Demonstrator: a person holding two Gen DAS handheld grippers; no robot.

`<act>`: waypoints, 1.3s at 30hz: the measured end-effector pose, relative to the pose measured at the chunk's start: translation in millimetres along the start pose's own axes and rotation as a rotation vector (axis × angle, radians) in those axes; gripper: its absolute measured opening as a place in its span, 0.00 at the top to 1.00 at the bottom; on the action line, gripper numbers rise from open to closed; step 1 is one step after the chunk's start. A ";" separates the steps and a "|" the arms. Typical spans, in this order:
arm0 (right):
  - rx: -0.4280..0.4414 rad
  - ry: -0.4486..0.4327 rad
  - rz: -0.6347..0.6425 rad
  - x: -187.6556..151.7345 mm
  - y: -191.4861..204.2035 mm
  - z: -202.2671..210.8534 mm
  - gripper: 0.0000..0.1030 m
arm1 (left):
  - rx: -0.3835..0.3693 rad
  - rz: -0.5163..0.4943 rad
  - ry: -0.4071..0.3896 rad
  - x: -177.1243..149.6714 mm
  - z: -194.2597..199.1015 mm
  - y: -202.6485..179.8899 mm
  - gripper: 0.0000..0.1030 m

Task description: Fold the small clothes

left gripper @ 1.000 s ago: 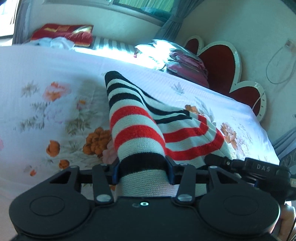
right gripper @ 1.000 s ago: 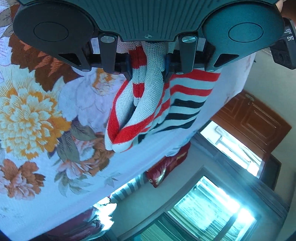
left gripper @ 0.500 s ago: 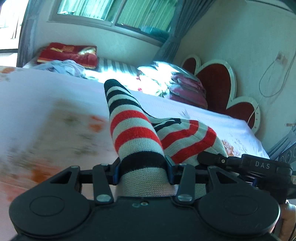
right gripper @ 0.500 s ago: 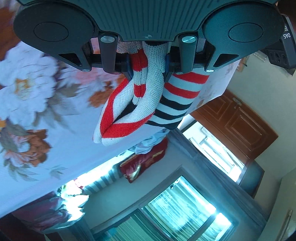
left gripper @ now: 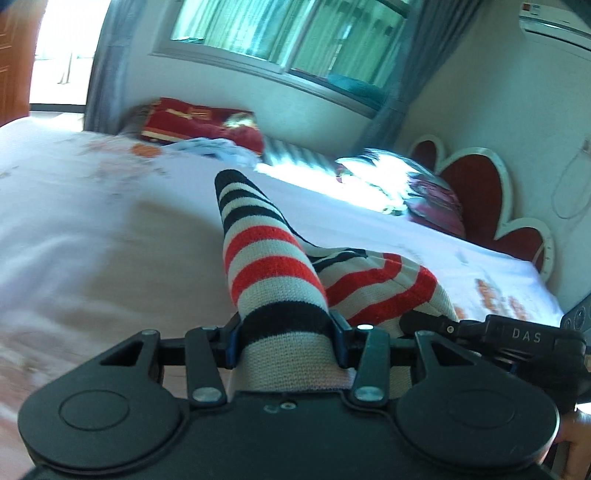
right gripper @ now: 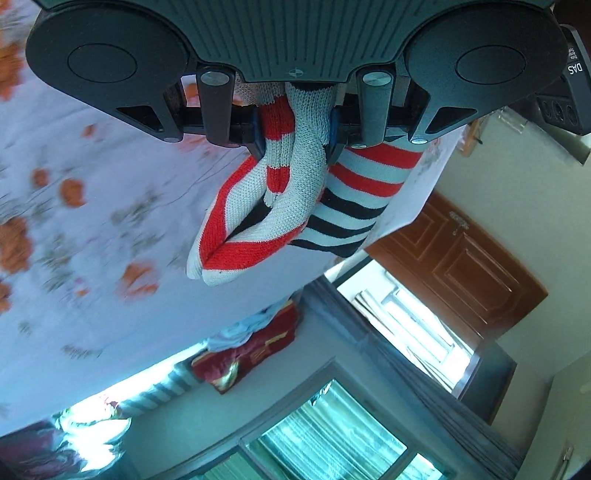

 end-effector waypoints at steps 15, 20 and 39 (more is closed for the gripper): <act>-0.059 0.083 -0.072 -4.5 -39.7 -21.8 0.65 | 0.020 -0.002 -0.037 -11.9 -11.8 44.9 0.44; -0.082 0.043 -0.069 11.3 -38.5 -26.4 0.50 | 0.033 0.032 -0.032 6.8 -20.9 44.8 0.44; -0.265 -0.001 -0.014 24.5 -55.2 -52.4 0.92 | 0.076 0.041 0.073 13.6 -73.1 40.1 0.38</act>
Point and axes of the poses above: each gripper's, at about its wrist camera, not at the fingertips, and z roughly against the way its jaws point, y to its left, x to its top, the point moved 1 cm from there along -z, roughly the way its jaws point, and after that the axes turned 10 degrees about x, right-handed, at the moved point
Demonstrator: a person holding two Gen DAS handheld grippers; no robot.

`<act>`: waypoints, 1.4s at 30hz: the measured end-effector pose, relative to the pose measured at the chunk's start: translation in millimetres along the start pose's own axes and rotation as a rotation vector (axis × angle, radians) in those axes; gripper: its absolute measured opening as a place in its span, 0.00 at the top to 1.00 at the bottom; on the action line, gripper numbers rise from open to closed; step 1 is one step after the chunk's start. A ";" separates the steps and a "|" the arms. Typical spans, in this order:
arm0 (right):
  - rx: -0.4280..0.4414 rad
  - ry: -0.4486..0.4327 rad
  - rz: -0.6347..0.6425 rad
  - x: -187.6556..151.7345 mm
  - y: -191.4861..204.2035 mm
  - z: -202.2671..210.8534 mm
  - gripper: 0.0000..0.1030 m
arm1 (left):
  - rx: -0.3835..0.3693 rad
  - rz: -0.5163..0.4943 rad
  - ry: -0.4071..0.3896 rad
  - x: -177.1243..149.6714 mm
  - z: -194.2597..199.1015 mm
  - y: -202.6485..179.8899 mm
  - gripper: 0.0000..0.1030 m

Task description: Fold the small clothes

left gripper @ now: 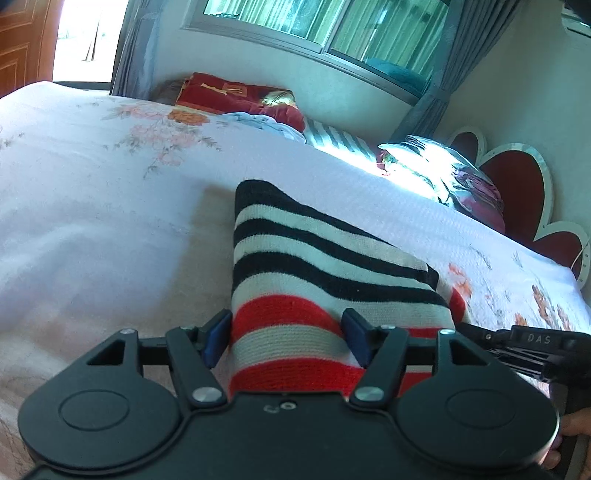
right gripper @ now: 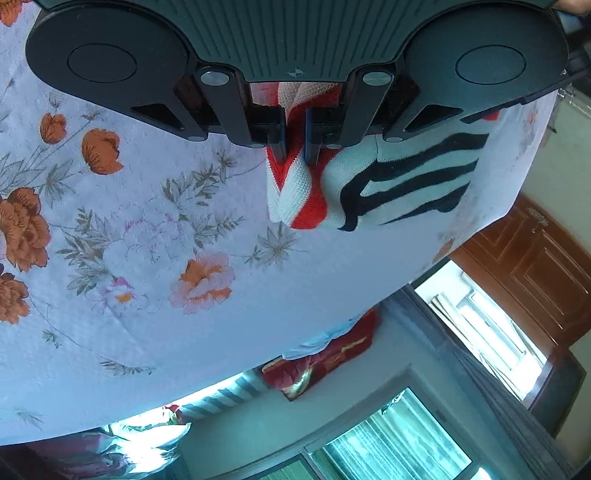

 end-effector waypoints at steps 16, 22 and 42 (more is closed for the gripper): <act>0.006 0.057 0.211 -43.7 62.4 20.3 0.86 | 0.057 -0.082 -0.015 -36.0 49.5 -9.0 0.32; 0.030 0.017 0.222 -50.9 74.6 49.5 0.85 | 0.044 -0.094 -0.015 -40.7 75.6 -8.8 0.36; -0.074 0.053 0.141 -116.8 57.7 85.7 0.85 | 0.016 -0.093 0.049 -93.9 91.4 15.4 0.35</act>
Point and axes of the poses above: each gripper's, at about its wrist camera, not at the fingertips, and z roughly against the way its jaws point, y to its left, x to its top, the point moved 1 cm from there along -z, roughly the way its jaws point, and after that the axes turned 10 degrees about x, right-handed, at the moved point
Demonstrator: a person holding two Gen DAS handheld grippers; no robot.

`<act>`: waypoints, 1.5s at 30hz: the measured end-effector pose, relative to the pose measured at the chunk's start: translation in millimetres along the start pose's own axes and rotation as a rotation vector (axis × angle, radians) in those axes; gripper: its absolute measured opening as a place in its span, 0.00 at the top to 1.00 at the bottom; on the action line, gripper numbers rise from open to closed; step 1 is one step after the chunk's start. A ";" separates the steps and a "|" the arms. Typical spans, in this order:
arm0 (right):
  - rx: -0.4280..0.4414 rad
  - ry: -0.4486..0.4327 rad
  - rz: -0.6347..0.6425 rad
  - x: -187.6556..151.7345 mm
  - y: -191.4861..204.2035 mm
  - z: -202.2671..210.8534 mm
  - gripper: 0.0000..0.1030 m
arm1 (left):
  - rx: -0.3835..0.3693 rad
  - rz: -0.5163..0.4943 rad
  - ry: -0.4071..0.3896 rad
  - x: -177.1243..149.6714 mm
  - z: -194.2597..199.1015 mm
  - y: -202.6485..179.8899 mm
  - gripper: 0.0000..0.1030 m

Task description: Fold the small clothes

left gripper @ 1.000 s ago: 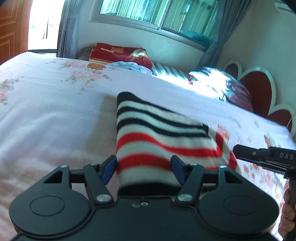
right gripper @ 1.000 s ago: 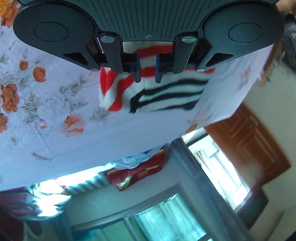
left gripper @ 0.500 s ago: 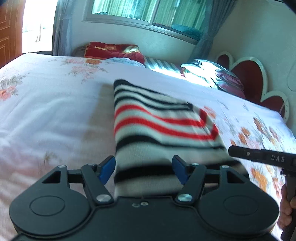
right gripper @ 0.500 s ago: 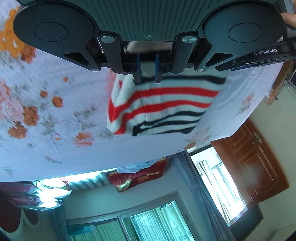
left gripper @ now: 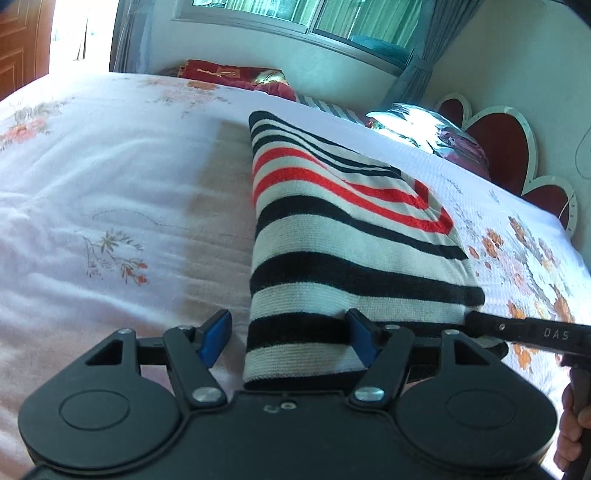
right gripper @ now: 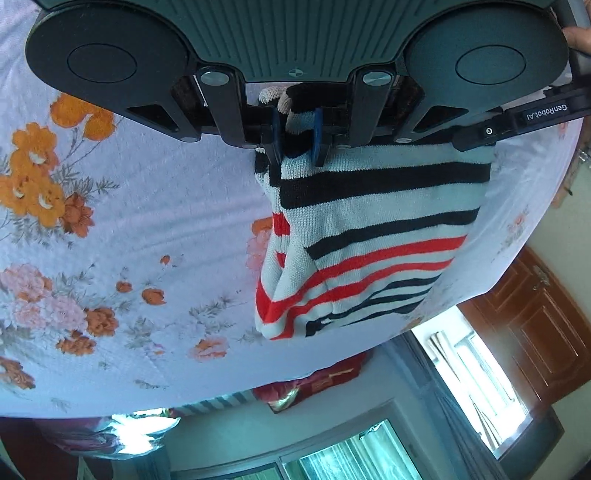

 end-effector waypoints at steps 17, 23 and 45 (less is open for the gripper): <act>-0.137 0.022 0.065 -16.5 15.3 -11.6 0.73 | 0.147 0.004 0.047 1.0 -1.1 -9.3 0.00; -0.148 0.025 0.060 -15.6 10.6 -10.7 0.60 | 0.235 0.103 0.100 1.2 6.0 -9.0 0.00; -0.007 -0.080 0.324 -68.3 85.0 182.5 0.00 | 0.435 0.048 -0.086 -58.2 210.3 -64.6 0.10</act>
Point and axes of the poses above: each gripper's, at about its wrist camera, not at the fingertips, and z roughly against the way its jaws point, y to its left, x to its top, the point moved 1 cm from there along -z, roughly the way its jaws point, and after that the axes turned 10 degrees about x, right-handed, at the moved point
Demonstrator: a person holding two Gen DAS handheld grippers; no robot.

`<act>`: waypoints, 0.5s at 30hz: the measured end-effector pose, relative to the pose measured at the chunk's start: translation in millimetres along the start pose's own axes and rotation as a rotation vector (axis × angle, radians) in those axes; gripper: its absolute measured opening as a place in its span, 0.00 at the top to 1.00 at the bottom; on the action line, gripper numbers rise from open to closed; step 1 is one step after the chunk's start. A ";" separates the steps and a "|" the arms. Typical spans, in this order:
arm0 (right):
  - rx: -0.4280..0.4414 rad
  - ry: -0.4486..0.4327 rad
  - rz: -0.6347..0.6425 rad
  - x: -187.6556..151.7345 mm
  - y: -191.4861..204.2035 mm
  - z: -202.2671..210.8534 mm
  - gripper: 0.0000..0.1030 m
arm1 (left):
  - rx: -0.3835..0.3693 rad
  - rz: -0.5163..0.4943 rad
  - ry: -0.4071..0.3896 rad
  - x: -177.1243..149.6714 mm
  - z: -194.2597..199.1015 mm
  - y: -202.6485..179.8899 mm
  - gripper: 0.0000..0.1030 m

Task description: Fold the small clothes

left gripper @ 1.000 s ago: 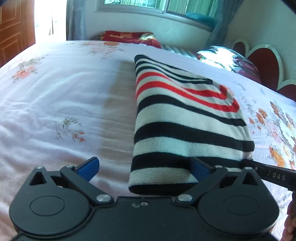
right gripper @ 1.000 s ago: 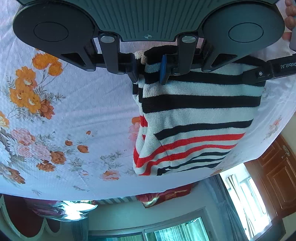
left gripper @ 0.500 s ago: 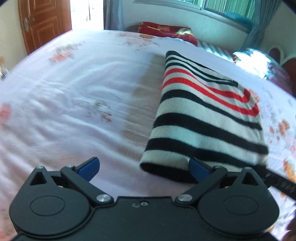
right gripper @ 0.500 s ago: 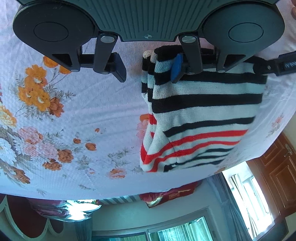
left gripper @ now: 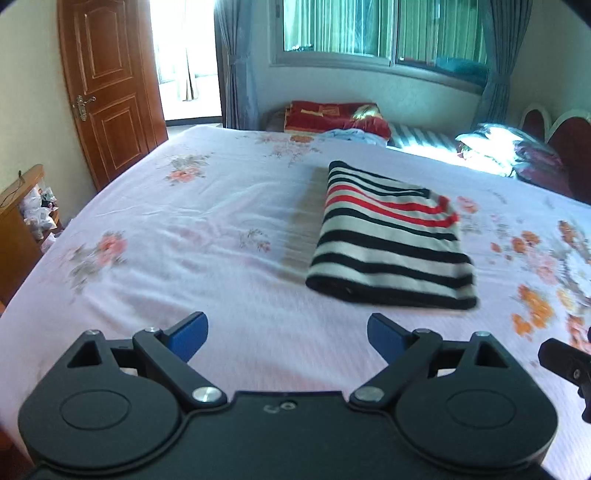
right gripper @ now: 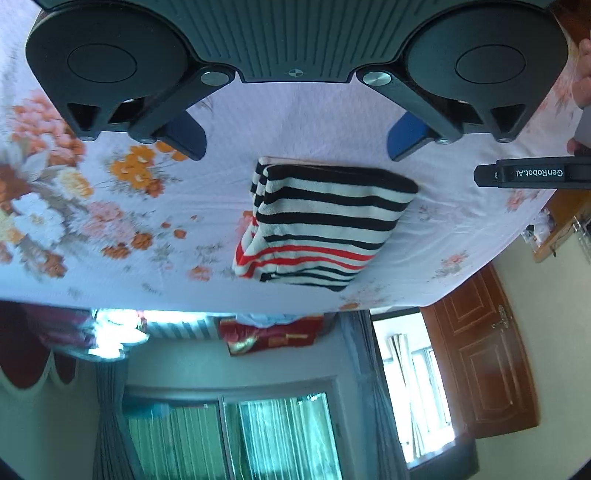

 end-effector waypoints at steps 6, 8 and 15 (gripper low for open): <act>-0.074 -0.069 0.071 -22.8 35.9 85.9 0.00 | -0.022 0.005 -0.027 -34.8 80.1 12.7 0.09; -0.088 -0.078 0.070 -30.3 45.3 109.7 0.00 | -0.029 0.013 -0.045 -47.1 104.4 16.6 0.07; -0.119 -0.177 0.089 -44.8 66.6 170.1 0.00 | -0.033 0.014 -0.111 -70.8 168.1 29.3 0.06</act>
Point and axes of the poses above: each gripper's, at about its wrist camera, not at the fingertips, and z roughly against the way its jaws point, y to its left, x to its top, the point moved 1 cm from there along -z, roughly the way its jaws point, and after that the axes turned 10 degrees about x, right-handed, at the moved point
